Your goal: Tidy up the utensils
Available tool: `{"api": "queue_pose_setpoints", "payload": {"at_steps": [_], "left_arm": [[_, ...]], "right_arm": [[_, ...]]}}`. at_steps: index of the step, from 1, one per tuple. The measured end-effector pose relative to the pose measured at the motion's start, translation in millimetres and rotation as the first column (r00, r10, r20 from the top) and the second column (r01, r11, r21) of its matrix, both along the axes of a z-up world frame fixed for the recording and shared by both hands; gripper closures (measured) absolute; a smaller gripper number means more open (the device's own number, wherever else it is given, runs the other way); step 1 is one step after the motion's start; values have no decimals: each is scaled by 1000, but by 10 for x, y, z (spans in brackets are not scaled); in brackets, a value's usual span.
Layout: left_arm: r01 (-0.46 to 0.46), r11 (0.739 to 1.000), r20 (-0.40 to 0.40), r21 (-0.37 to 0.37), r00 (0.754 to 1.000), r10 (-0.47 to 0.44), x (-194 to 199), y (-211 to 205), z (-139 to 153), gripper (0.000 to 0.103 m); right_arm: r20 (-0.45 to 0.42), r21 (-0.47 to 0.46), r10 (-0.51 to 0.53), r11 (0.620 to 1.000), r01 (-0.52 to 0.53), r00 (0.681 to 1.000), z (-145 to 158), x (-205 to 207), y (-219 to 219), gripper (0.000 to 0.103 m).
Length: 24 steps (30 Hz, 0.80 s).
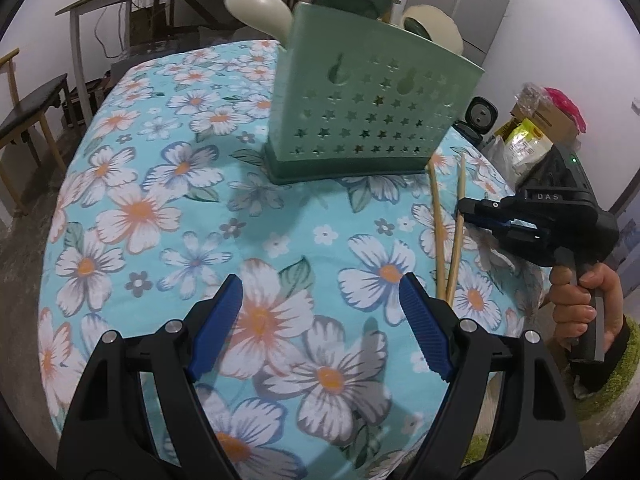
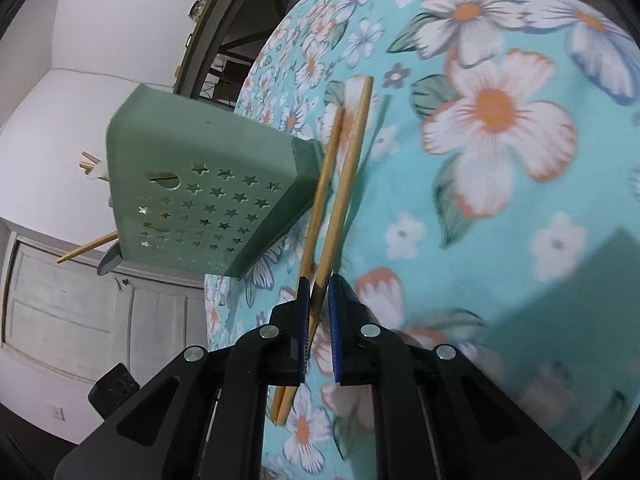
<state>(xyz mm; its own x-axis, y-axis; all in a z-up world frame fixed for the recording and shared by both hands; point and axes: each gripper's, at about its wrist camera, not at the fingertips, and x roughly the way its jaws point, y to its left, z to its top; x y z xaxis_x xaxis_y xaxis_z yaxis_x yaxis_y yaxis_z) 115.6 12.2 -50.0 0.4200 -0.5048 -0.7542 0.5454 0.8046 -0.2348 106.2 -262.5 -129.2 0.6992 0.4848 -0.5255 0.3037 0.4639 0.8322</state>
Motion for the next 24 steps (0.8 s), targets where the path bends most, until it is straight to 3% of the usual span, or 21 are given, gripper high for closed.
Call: {"api": "queue_pose_setpoints", "payload": {"at_steps": [7, 15, 18, 24], "left_arm": [[102, 994, -7, -29, 995, -102, -61, -303, -4, 29], [244, 970, -46, -8, 969, -244, -122, -818, -138, 61], [261, 965, -47, 36, 965, -259, -138, -964, -216, 73], [255, 964, -32, 69, 967, -254, -124, -1087, -256, 87]], "right_arm": [[-6, 9, -47, 999, 47, 999, -1, -268, -185, 93], [-18, 3, -42, 999, 42, 999, -18, -226, -211, 91], [-21, -15, -34, 999, 33, 999, -1, -161, -200, 91], [-21, -42, -33, 999, 32, 999, 9, -84, -119, 91]]}}
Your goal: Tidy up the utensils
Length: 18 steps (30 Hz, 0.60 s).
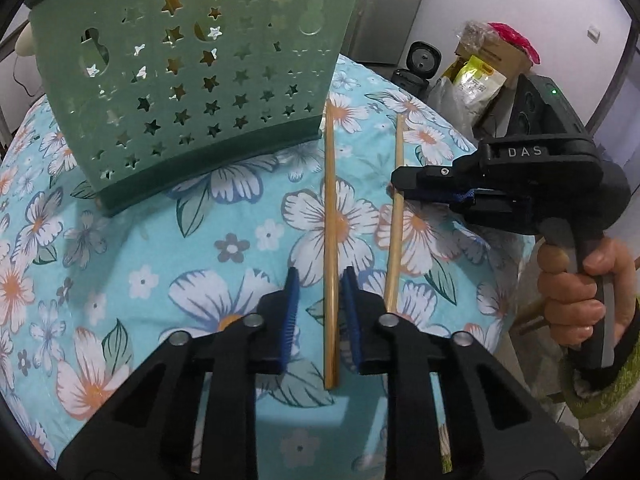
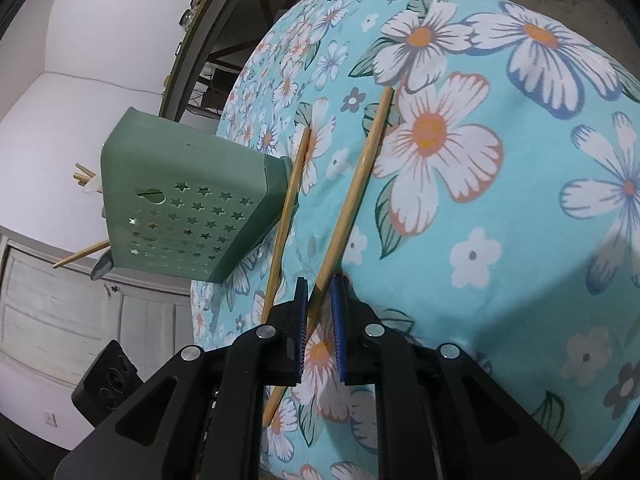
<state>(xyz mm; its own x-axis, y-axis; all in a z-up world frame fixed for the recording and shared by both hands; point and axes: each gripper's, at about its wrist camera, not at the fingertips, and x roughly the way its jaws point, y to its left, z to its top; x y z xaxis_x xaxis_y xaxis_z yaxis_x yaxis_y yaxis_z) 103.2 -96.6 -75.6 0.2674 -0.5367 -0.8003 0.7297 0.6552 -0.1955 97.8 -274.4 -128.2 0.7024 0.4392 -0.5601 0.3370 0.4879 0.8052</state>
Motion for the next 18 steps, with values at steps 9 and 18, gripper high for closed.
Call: {"api": "queue_pose_setpoints", "payload": {"at_steps": [9, 18], "left_arm": [[-19, 1000, -4, -6, 1000, 19, 33, -15, 10, 97], [-12, 1000, -29, -24, 1000, 12, -58, 176, 70, 97]], "right_arm": [[17, -35, -5, 999, 6, 1000, 18, 109, 62, 92], [22, 5, 58, 998, -58, 998, 21, 30, -31, 92]]}}
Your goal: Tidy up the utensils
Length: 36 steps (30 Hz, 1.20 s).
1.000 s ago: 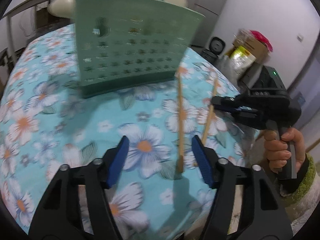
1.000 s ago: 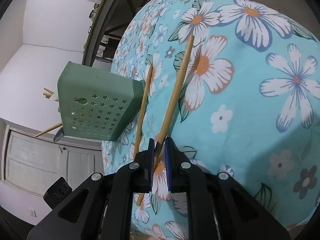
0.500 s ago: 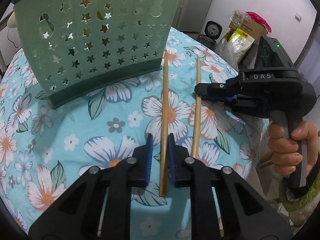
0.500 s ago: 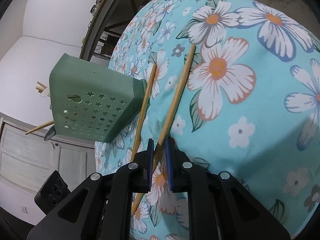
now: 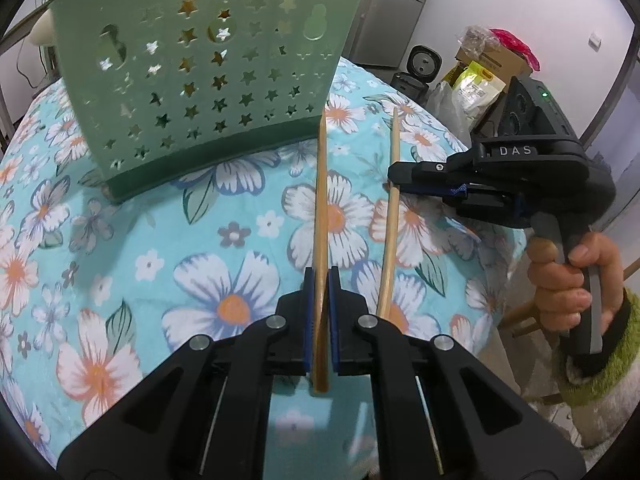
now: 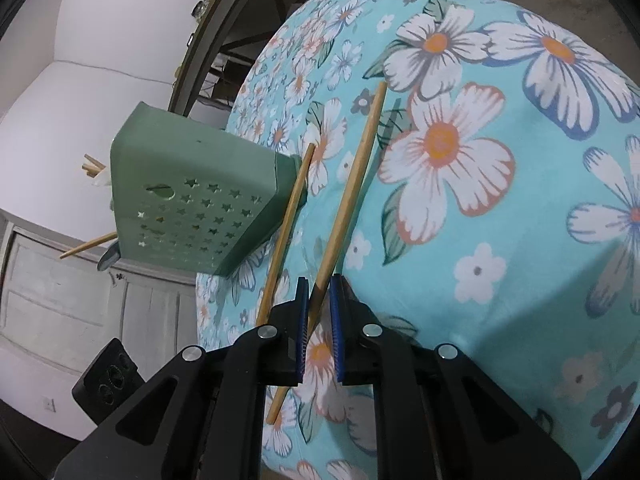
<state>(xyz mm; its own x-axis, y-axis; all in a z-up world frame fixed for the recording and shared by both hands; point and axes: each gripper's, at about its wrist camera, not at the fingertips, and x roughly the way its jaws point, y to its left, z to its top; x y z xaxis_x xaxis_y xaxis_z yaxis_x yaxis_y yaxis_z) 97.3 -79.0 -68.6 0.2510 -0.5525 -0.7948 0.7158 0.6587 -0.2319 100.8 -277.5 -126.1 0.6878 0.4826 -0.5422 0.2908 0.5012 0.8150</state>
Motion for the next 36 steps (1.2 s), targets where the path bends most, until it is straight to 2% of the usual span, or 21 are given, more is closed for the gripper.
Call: {"api": "queue_pose_setpoints", "payload": {"at_steps": [9, 16, 23, 25, 27, 30, 36], "left_arm": [[-26, 1000, -32, 15, 999, 26, -171, 392, 45, 96], [-81, 994, -14, 76, 997, 82, -229, 708, 119, 97], [-107, 990, -25, 92, 994, 109, -175, 808, 110, 94], [-107, 990, -19, 95, 994, 109, -174, 817, 122, 87], [-114, 989, -8, 95, 993, 115, -173, 811, 138, 80], [-125, 988, -4, 93, 992, 126, -133, 787, 152, 79], [-131, 987, 7, 94, 991, 131, -75, 740, 181, 78]], "right_arm": [[-14, 13, 56, 998, -56, 998, -23, -41, 87, 92], [-38, 11, 108, 994, -108, 993, -8, -131, 207, 93], [-55, -41, 100, 994, -102, 993, 48, -176, 299, 91], [-64, -53, 95, 994, -99, 993, 61, -172, 293, 89], [-57, -49, 84, 995, -86, 995, 78, -175, 241, 83], [-49, -60, 58, 996, -61, 997, 118, -127, 192, 73], [-40, -84, -9, 996, 6, 999, 132, -42, -7, 71]]}}
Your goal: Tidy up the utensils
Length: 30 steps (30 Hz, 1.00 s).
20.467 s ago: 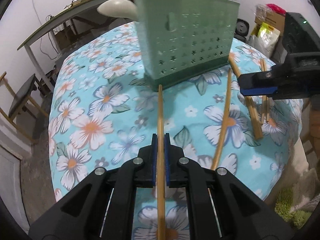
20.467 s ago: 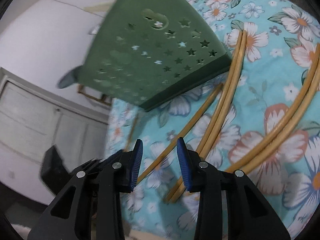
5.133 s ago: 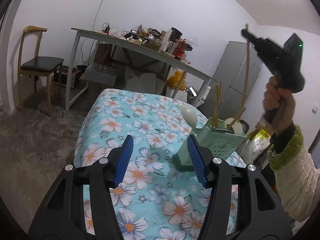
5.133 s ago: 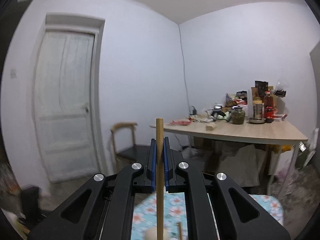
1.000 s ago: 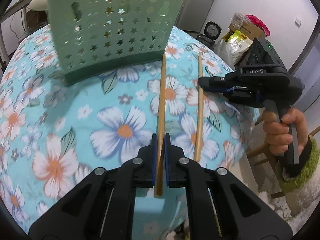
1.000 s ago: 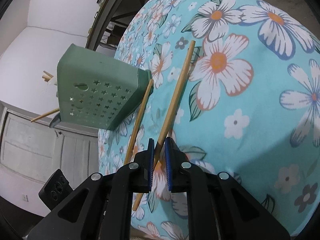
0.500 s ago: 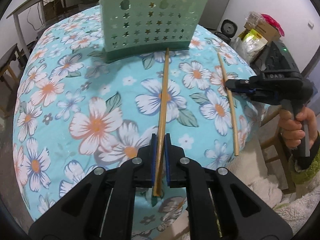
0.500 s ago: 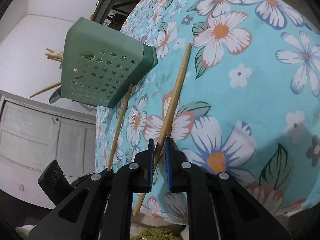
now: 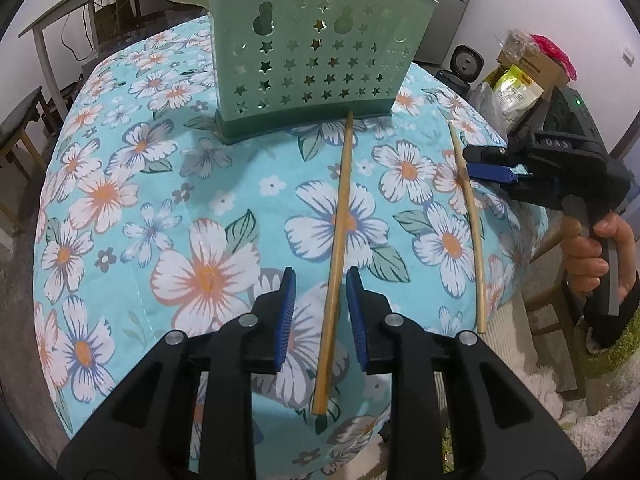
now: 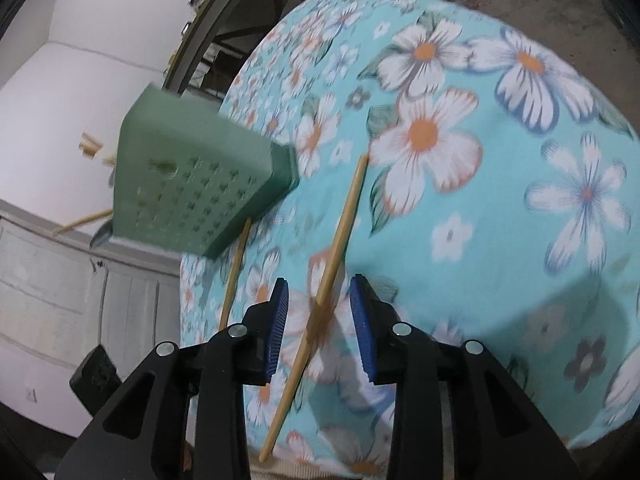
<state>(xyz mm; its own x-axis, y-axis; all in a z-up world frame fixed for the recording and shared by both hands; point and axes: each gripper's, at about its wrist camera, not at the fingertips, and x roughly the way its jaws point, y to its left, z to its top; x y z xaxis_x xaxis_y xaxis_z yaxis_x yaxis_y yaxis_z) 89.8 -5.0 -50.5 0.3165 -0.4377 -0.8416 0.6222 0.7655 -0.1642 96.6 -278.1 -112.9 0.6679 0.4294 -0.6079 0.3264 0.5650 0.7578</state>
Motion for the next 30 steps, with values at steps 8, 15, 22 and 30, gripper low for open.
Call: {"api": "queue_pose_setpoints", "payload": {"at_steps": [8, 15, 22, 30], "left_arm": [[-6, 1000, 12, -12, 1000, 6, 91, -113, 25, 78], [13, 1000, 33, -3, 999, -13, 186, -345, 17, 78], [36, 999, 100, 36, 994, -39, 351, -691, 55, 78], [60, 990, 165, 131, 983, -82, 486, -1082, -48, 78]], "right_arm": [[-1, -107, -74, 992, 73, 997, 7, 252, -92, 85], [9, -132, -83, 988, 84, 996, -19, 279, -83, 91], [13, -134, -88, 987, 89, 996, -35, 206, -89, 91], [14, -134, -87, 987, 88, 996, -35, 198, -87, 91]]}}
